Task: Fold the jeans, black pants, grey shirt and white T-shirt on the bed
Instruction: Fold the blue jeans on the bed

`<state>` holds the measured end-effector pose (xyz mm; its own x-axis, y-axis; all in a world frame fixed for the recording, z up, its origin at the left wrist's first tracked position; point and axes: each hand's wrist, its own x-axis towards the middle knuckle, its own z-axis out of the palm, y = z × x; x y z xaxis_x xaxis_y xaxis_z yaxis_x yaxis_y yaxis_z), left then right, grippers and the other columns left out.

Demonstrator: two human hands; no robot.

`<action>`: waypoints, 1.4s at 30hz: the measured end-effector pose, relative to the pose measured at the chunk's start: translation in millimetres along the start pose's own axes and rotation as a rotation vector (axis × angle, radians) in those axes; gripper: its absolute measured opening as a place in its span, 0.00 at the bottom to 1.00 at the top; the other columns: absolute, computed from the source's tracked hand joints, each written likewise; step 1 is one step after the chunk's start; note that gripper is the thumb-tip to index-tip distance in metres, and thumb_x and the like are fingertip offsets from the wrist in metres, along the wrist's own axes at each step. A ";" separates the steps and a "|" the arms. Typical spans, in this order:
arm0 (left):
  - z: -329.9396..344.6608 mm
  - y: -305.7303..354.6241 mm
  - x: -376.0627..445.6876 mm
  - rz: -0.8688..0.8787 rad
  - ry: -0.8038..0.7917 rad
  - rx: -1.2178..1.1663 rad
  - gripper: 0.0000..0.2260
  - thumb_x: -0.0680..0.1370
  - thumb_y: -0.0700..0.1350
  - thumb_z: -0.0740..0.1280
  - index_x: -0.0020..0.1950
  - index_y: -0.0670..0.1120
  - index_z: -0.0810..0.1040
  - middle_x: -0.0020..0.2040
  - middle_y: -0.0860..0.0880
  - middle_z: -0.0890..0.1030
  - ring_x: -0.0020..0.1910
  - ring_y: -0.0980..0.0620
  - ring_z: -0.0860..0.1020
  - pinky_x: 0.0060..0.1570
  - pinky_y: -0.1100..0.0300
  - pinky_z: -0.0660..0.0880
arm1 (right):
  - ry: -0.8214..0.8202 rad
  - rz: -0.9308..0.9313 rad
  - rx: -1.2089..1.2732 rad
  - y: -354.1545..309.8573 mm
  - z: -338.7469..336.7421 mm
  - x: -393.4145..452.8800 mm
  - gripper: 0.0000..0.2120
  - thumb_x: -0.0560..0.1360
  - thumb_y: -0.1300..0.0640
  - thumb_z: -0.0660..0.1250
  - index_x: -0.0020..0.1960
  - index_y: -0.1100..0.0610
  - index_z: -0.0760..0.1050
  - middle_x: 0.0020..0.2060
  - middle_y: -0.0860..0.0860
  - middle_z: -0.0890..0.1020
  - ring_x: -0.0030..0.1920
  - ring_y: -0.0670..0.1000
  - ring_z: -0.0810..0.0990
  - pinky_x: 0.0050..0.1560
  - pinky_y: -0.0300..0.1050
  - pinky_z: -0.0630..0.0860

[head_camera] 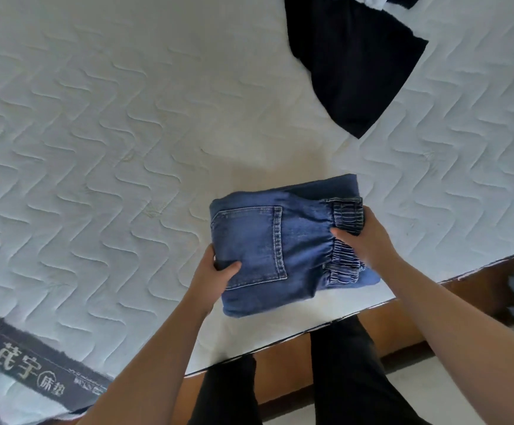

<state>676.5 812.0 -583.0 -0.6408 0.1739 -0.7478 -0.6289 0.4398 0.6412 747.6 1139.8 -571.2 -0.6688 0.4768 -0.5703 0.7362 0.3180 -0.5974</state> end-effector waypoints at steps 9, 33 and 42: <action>-35.5 121.6 32.1 0.311 -0.186 0.546 0.25 0.75 0.51 0.71 0.69 0.58 0.65 0.56 0.58 0.77 0.54 0.52 0.77 0.50 0.57 0.72 | 0.277 0.209 0.478 -6.2 17.9 -104.8 0.18 0.71 0.50 0.76 0.57 0.51 0.74 0.47 0.45 0.83 0.46 0.46 0.81 0.47 0.45 0.75; 56.4 179.9 161.8 0.350 -0.296 1.113 0.32 0.74 0.62 0.69 0.73 0.50 0.66 0.64 0.49 0.76 0.57 0.48 0.77 0.53 0.56 0.70 | 0.366 0.717 0.911 50.8 108.8 -108.0 0.41 0.67 0.42 0.76 0.73 0.46 0.58 0.49 0.42 0.76 0.46 0.42 0.78 0.38 0.36 0.72; 96.7 190.2 150.1 0.794 -0.101 1.300 0.23 0.76 0.48 0.69 0.69 0.44 0.69 0.64 0.42 0.75 0.62 0.42 0.74 0.59 0.48 0.72 | 0.513 0.712 0.329 36.2 107.9 -105.6 0.42 0.70 0.41 0.73 0.75 0.55 0.57 0.67 0.57 0.70 0.63 0.59 0.73 0.65 0.60 0.71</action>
<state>503.3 1007.0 -590.0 -0.5496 0.7642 -0.3376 0.6973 0.6421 0.3185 833.7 1012.5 -593.5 0.1132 0.7982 -0.5917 0.8361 -0.3983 -0.3773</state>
